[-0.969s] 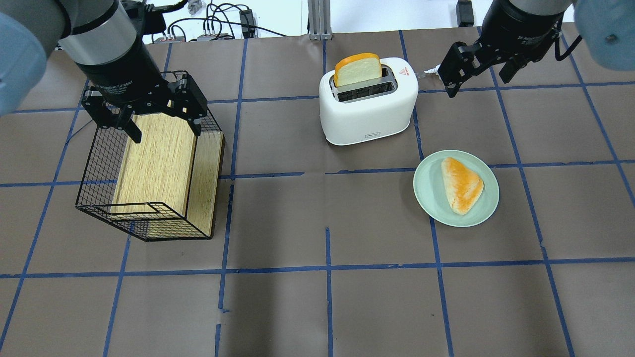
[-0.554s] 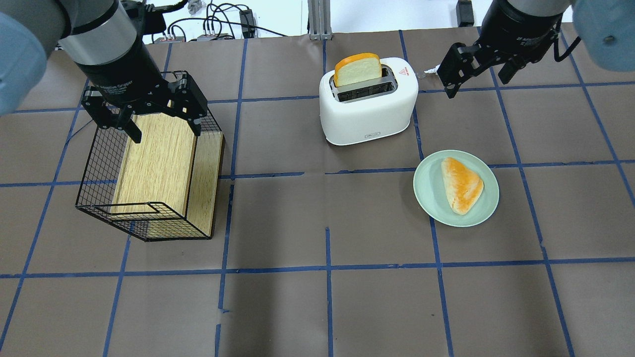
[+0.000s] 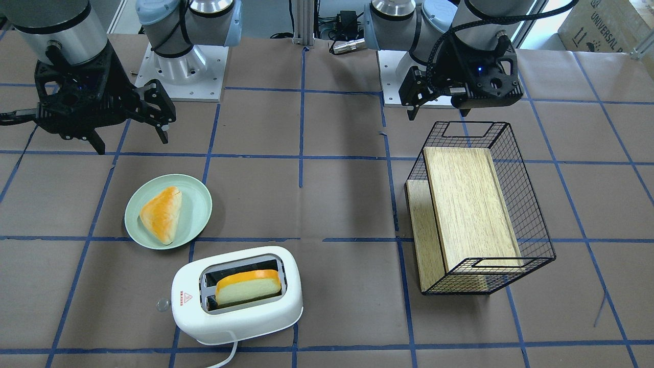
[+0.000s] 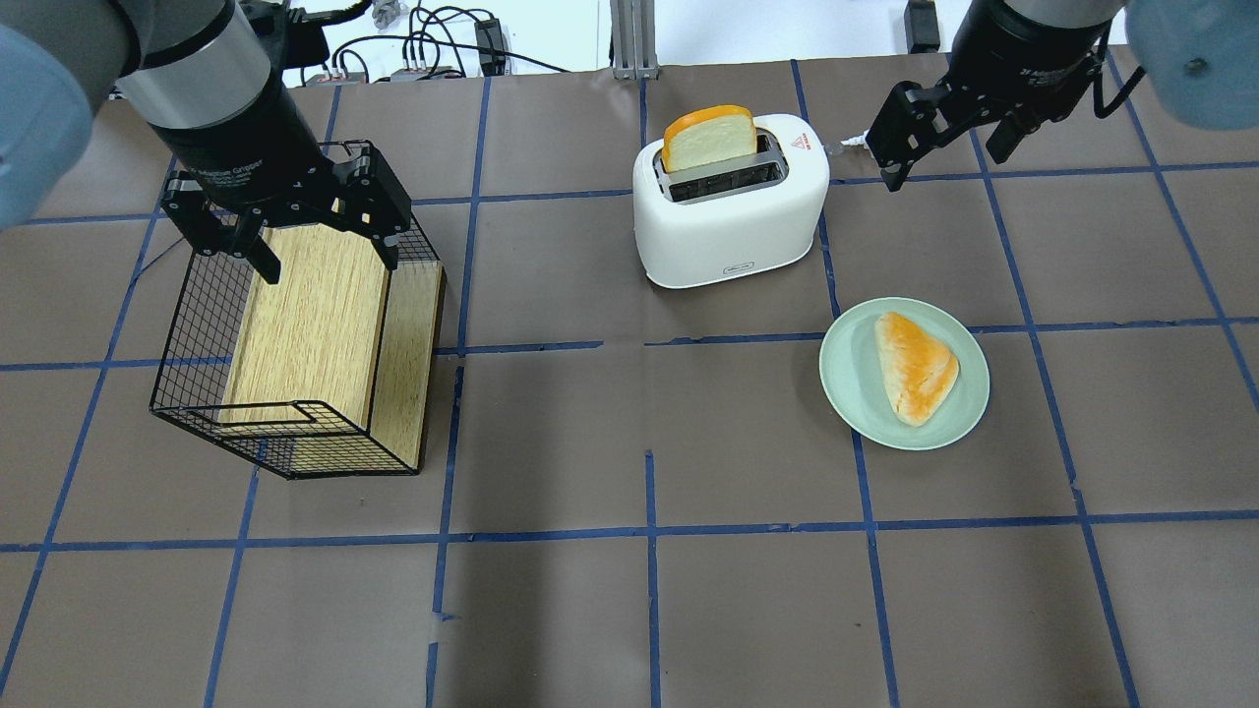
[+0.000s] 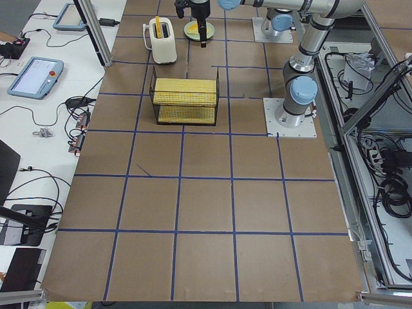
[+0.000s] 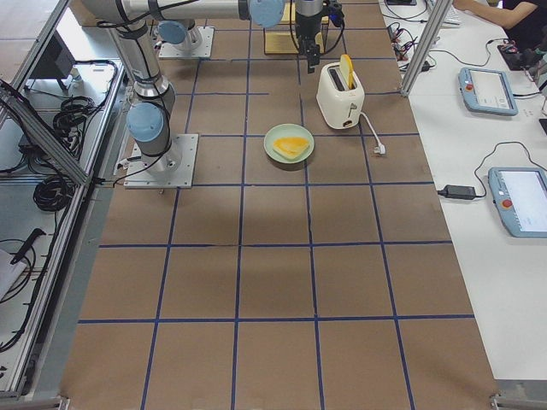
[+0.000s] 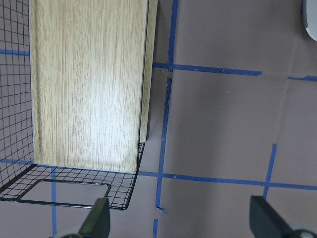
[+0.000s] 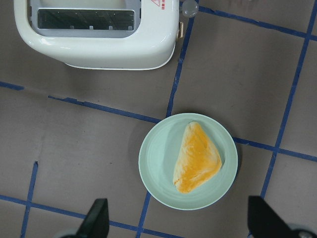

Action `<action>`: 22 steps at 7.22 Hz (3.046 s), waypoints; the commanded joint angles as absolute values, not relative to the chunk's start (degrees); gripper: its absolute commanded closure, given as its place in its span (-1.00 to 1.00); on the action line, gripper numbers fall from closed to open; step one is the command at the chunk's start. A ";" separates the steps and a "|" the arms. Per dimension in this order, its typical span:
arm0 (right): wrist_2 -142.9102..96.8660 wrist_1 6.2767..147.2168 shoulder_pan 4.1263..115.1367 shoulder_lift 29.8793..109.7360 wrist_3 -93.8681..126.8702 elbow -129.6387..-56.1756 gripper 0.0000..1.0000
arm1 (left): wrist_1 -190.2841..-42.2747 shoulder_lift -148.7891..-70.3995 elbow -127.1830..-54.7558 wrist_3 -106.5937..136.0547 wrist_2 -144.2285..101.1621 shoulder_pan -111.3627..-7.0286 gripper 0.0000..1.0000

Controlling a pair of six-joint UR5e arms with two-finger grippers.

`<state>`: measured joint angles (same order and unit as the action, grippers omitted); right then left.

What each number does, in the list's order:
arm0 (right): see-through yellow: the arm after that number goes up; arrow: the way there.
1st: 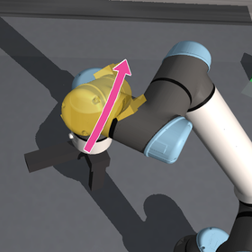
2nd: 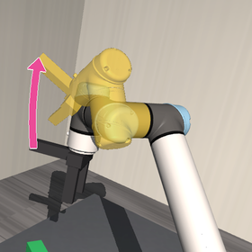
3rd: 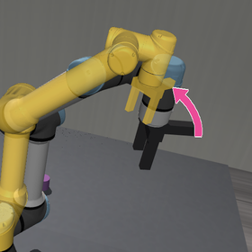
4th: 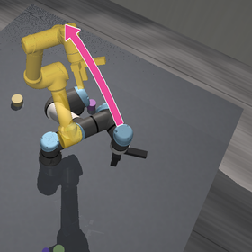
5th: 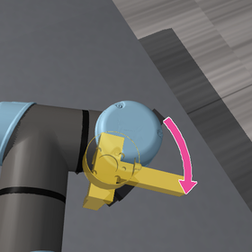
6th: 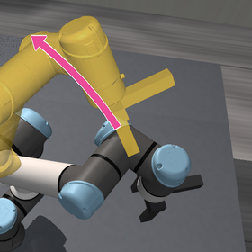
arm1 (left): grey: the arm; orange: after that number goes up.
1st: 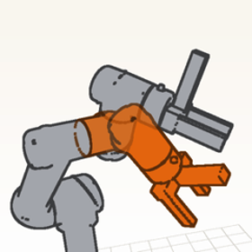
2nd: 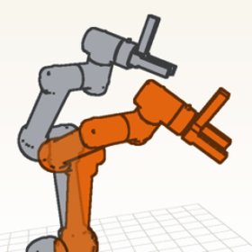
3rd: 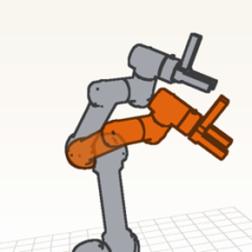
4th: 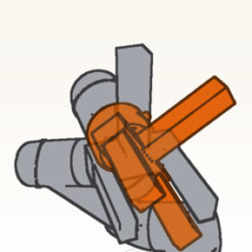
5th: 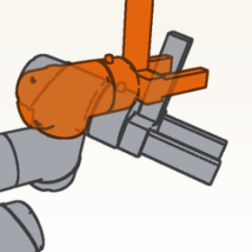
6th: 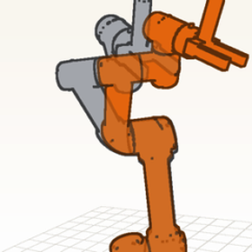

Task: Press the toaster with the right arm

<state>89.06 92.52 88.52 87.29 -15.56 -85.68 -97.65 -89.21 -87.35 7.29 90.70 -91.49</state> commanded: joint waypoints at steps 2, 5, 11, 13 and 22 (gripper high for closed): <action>85.63 97.46 85.80 84.92 -15.99 -85.43 -0.06 | -97.65 -89.21 -87.36 7.29 90.70 -91.49 -1.00; 78.07 97.38 83.50 77.91 -17.31 -80.44 0.84 | -97.65 -89.21 -87.36 7.29 90.70 -91.49 -1.00; 66.19 96.77 79.63 56.44 -20.83 -66.53 0.84 | -97.65 -89.21 -87.36 7.29 90.70 -91.49 -1.00; 63.04 96.68 79.80 54.50 -20.74 -66.62 0.84 | -97.65 -89.21 -87.36 7.29 90.70 -91.49 -1.00; 62.93 96.33 80.33 51.60 -20.83 -66.80 0.83 | -97.65 -89.21 -87.36 7.29 90.70 -91.49 -1.00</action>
<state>62.96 96.33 80.33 52.34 -20.80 -66.85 -97.65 -89.21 -87.36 7.30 90.70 -91.49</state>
